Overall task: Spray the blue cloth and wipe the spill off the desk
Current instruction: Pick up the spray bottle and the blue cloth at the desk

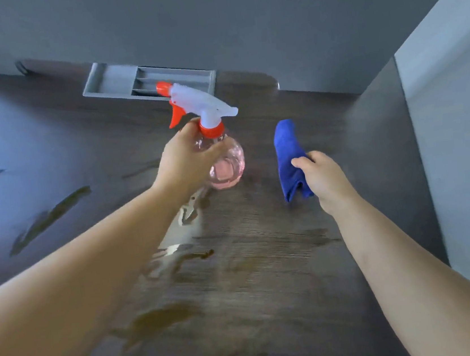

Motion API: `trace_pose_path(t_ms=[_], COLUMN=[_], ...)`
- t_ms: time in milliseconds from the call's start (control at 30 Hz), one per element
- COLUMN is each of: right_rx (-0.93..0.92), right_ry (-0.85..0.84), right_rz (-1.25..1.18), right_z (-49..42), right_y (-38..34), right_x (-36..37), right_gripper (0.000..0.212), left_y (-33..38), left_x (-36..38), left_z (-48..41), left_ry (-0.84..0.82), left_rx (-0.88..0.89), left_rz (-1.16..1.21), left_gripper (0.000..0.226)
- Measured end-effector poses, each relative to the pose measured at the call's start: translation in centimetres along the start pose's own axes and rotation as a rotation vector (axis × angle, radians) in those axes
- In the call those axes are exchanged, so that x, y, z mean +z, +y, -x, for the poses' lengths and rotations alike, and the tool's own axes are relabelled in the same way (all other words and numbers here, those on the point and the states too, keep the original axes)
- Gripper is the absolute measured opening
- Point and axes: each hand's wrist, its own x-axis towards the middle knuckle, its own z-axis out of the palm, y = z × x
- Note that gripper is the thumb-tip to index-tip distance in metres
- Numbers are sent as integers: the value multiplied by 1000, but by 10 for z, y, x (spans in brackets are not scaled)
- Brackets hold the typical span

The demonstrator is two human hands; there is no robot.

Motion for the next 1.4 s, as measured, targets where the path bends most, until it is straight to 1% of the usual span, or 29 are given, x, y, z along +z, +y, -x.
trace_pose_path(t_ms=[67,133,300,400,533,667,733,833,933,1033,1133,1200,1300,1333,1400], right_rx=[-40,-80,-154,-142,-80,-45,-50,-91,-135,-147,-130,-151,-134,-135,-222], right_ry=[-55,-127,-300,-364,-428,-513,-558,-602,-681,-812,-918,-862,-687,-666,-679], right_rz=[17,36,48,66,65,33,35,71,147,171,194,278,454,488,544], right_z=[14,32,90,127,169,204,215,218,213,205,196,182,156,152,152], right_y=[-15,-32,-65,-75,-82,-100,-115,-139,-165,-186,-198,-196,-190,-190,-193], right_x=[28,62,165,232,319,401,433,478,522,564,591,605,614,615,609], right_gripper=[13,14,10,10,13,20,19,11,11,15,11,14,29,34,43], left_y=[-14,-28,-74,-113,-166,-208,-222,-241,-252,-260,-263,-265,-270,-272,-274], left_x=[-37,-77,-180,-242,-320,-390,-417,-444,-459,-466,-471,-473,-478,-481,-486], left_z=[19,38,87,118,154,186,197,206,209,208,205,203,197,194,189], left_ry=[30,72,146,164,170,228,277,340,390,429,448,437,392,376,349], left_rx=[-8,-19,-37,-47,-101,-168,-199,-232,-270,-318,-340,-360,-383,-381,-366], left_rz=[-23,-84,-123,-159,-191,-215,-204,-178,-117,-76,-14,24,24,28,28], left_gripper=[27,28,31,33,35,41,40,36,37,38,31,33,40,40,36])
